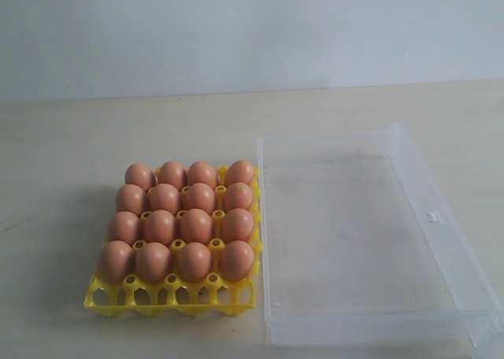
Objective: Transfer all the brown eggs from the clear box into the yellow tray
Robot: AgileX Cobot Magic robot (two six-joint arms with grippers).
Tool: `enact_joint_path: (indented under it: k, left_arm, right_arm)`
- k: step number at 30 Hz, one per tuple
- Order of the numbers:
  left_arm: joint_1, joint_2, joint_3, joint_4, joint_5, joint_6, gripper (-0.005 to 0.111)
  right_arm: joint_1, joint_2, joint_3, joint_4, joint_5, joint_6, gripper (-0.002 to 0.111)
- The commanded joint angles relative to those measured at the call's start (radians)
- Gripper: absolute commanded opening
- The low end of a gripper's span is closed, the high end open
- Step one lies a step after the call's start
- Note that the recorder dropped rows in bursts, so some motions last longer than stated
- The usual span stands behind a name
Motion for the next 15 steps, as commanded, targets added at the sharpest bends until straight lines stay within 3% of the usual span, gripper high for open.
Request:
enact_joint_path:
  k: [1,15]
  left_arm:
    - [-0.001,-0.006,-0.004,-0.008,-0.011,-0.007,0.0]
    - [-0.001,-0.006,-0.004,-0.008,-0.011,-0.007,0.0]
  right_arm:
    - [-0.007,-0.006,0.004,0.0,-0.011,-0.009,0.003]
    - [-0.007,-0.006,0.004,-0.007,-0.011,-0.009,0.003]
